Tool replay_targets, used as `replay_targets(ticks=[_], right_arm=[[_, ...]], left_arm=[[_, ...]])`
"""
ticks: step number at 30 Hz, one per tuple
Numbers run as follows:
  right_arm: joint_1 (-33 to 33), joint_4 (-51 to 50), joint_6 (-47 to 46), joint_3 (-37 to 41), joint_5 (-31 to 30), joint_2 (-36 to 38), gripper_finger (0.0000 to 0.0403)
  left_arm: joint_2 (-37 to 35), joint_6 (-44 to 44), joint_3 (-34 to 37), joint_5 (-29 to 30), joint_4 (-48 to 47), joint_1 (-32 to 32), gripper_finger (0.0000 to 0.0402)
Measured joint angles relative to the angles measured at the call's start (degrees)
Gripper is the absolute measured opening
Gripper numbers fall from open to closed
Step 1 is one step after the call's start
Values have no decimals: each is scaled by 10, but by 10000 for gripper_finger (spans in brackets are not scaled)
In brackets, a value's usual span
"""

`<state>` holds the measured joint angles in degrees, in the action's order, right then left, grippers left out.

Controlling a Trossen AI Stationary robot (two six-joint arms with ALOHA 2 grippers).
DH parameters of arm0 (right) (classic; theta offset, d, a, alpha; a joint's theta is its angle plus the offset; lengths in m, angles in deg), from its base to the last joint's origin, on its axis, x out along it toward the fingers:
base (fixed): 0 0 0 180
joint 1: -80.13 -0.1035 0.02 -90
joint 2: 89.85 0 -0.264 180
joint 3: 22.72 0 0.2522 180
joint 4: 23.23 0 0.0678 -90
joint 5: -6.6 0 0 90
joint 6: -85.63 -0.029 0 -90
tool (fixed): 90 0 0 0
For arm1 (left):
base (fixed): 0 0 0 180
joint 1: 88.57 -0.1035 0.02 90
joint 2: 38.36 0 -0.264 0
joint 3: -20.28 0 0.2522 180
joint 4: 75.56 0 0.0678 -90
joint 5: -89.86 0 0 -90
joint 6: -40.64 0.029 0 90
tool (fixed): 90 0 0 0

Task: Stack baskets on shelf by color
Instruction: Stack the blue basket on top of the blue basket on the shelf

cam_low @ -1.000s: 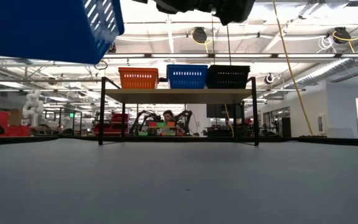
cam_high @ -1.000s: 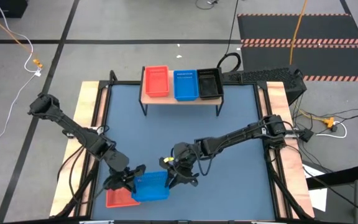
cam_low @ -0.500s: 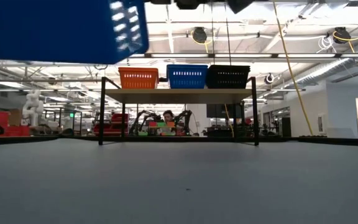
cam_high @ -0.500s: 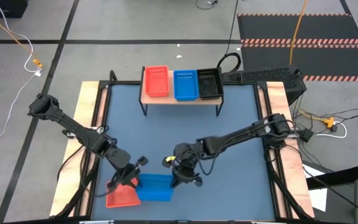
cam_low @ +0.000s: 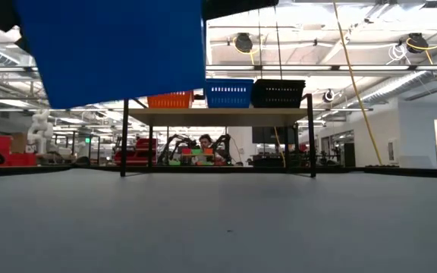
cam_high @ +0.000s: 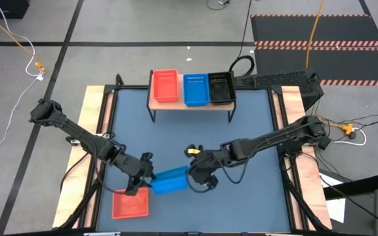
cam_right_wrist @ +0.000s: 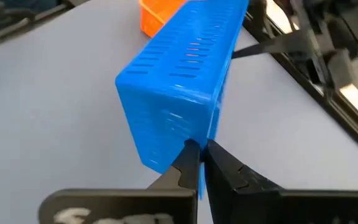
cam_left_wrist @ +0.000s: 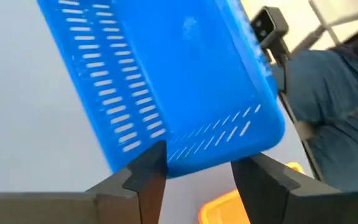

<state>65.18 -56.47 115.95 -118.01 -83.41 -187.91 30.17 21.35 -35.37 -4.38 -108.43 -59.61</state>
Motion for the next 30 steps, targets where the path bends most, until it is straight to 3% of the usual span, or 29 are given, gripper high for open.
replay_targets(ticks=[4, 11, 18, 24, 27, 30], right_arm=[[-8, -15, -35, 0, -8, 16, 1], [-13, -13, -44, 0, 58, 18, 1], [-13, -8, -60, 5, 80, 19, 1], [-13, -11, -67, 16, 91, 19, 1], [-13, -12, -96, 16, 89, 19, 1], [-13, -20, -101, 16, 61, 18, 1]], left_arm=[[0, -7, -1, 33, 5, 1, 181], [4, 33, 1, 26, 79, 11, 182], [7, 99, 1, 44, 146, 21, 191], [6, 99, 2, 147, 95, 8, 261], [4, 24, 2, 228, 23, -14, 303], [3, -38, 2, 258, -65, -37, 340]])
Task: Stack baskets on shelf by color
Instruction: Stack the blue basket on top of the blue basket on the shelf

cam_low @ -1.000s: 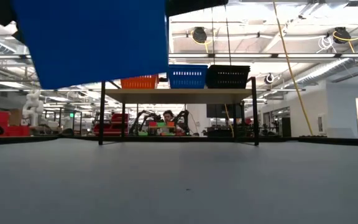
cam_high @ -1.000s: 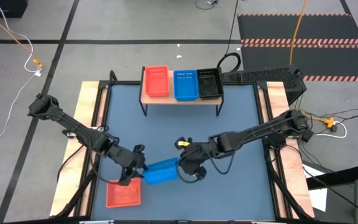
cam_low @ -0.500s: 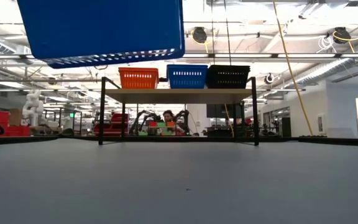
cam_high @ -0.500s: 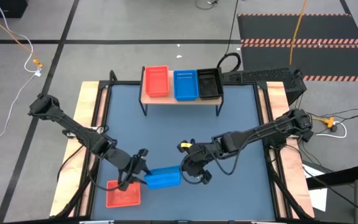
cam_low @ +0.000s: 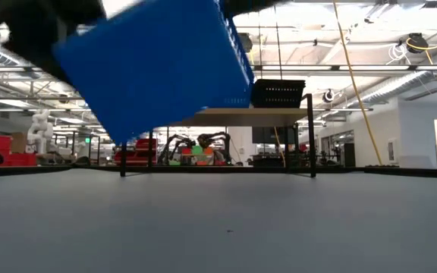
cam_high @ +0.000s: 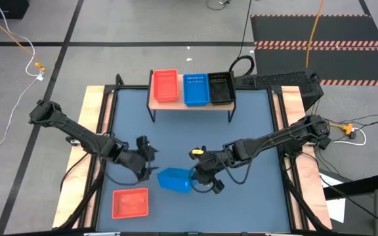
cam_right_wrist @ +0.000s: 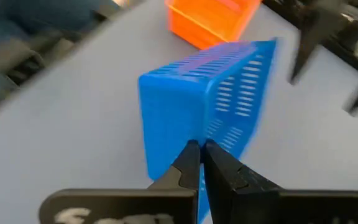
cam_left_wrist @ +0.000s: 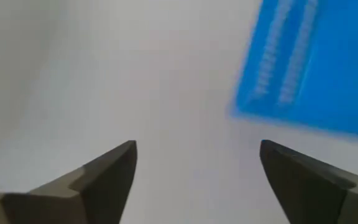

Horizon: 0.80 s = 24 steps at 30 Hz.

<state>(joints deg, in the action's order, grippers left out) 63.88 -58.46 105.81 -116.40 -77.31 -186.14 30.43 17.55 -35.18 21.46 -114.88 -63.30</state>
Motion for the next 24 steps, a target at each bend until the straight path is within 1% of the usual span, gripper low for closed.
replay_targets(ticks=[2, 5, 10, 12, 15, 18, 20, 22, 24], right_arm=[[-2, -8, 0, 0, -42, 0, 1], [-6, -1, 5, 0, -128, 0, 1], [-7, 2, 24, -3, -270, 2, 1], [-7, 2, 37, -16, -333, 2, 1], [-7, 3, 56, -48, -411, 3, 1], [-7, 4, 91, -84, -455, 3, 1], [-7, 13, 130, -108, -501, 3, 1], [-5, 39, 188, -130, -577, 3, 1], [3, 79, 254, -148, -666, 3, 1]], left_arm=[[0, -37, 0, -1, -58, -16, 360], [0, -86, 0, 5, -117, -39, 377], [0, -179, 0, 53, -193, -62, 383], [0, -202, 0, 68, -214, -67, 383], [0, -212, 0, 74, -219, -69, 383], [0, -209, 0, 75, -205, -69, 383], [0, -208, 0, 76, -195, -69, 383], [0, -205, 0, 75, -184, -69, 383], [0, -196, 0, 75, -173, -69, 383]])
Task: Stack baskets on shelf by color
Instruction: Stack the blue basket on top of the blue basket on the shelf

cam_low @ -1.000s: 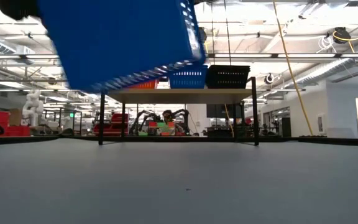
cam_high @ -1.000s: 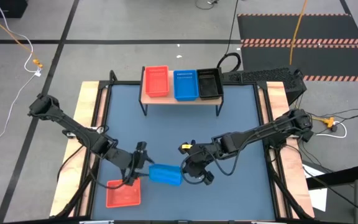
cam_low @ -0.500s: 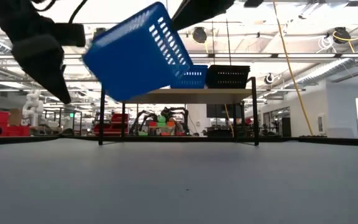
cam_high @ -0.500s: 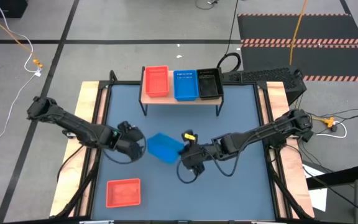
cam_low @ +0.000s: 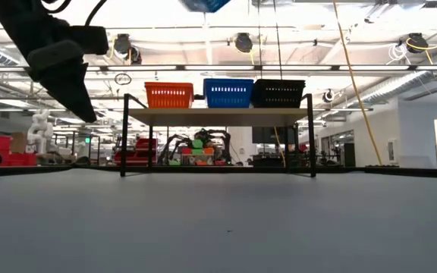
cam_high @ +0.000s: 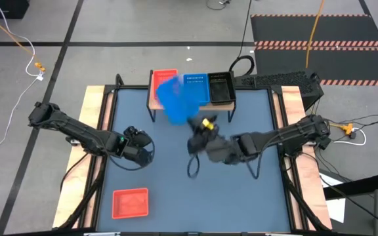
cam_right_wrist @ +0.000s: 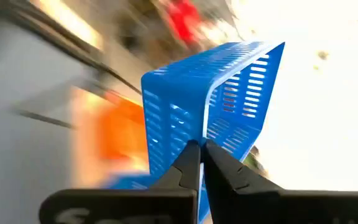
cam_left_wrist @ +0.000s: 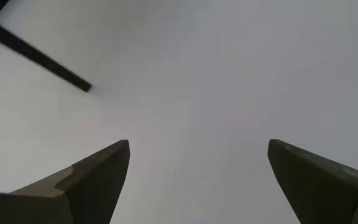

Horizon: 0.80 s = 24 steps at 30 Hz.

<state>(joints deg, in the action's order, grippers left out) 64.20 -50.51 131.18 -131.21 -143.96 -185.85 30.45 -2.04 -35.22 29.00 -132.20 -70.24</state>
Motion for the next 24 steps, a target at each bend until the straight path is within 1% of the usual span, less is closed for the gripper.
replay_targets(ticks=[3, 5, 6, 10, 13, 17, 19, 21, 24], right_arm=[[26, 67, 97, -15, -107, 0, 1], [51, 102, 152, -15, -154, -1, 1], [65, 102, 164, -15, -167, -2, 1], [112, 28, 149, -14, -172, -6, 1], [138, 11, 138, -14, -176, -17, 1], [147, 7, 114, -14, -173, -31, 1], [142, -19, 86, -14, -168, -39, 1], [137, -60, 55, -14, -142, -45, 1], [132, -109, -6, -14, -83, -45, 1]], left_arm=[[0, 4, 0, 0, 7, 0, 383], [0, 4, 0, 0, 8, 0, 383], [0, 4, 0, 0, 9, 0, 383], [0, 1, 0, 0, 12, 0, 383], [0, -3, 0, 0, 12, 0, 383], [0, -4, 0, 0, 11, 0, 383], [0, -5, 0, 0, 12, 0, 383], [1, -7, 0, 0, 12, 0, 383], [1, -9, 0, 0, 11, 1, 383]])
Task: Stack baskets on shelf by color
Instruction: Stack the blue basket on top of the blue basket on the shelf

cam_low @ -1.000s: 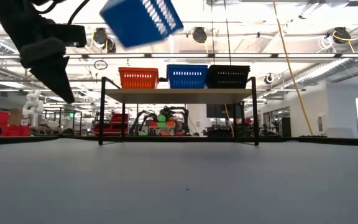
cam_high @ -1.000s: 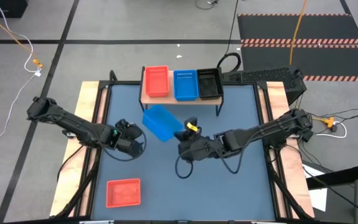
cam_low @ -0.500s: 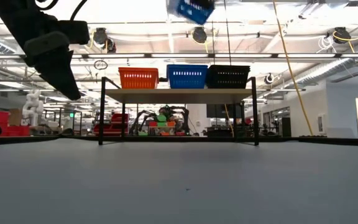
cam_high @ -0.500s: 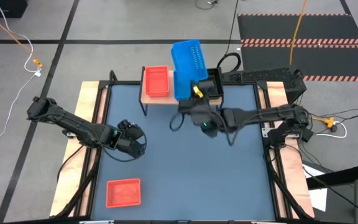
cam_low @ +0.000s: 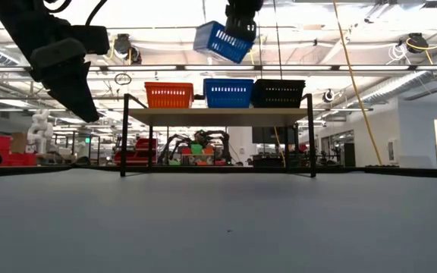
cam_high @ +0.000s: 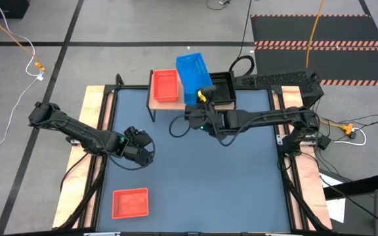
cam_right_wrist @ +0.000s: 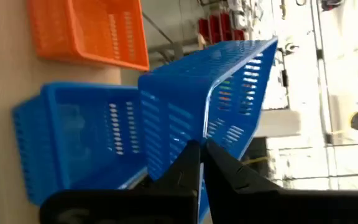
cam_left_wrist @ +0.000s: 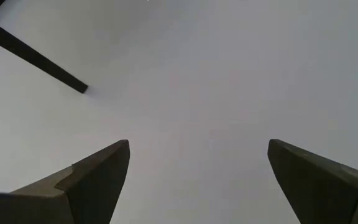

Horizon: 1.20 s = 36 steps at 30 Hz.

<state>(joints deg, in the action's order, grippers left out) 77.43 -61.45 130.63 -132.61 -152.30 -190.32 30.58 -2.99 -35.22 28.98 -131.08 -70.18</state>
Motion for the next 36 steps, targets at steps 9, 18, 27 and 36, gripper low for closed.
replay_targets(ticks=[9, 18, 27, 36], right_arm=[[5, -148, -206, 0, 134, 32, 0], [33, -200, -245, 0, 171, 42, 0], [58, -194, -231, 0, 195, 22, 0], [58, -188, -238, 0, 194, 19, 30]], left_arm=[[0, -1, 0, 8, 0, 0, 383], [0, -1, 0, 30, 2, -4, 383], [0, 2, 0, 30, 4, -9, 383], [1, 4, 0, 30, 4, -9, 383]])
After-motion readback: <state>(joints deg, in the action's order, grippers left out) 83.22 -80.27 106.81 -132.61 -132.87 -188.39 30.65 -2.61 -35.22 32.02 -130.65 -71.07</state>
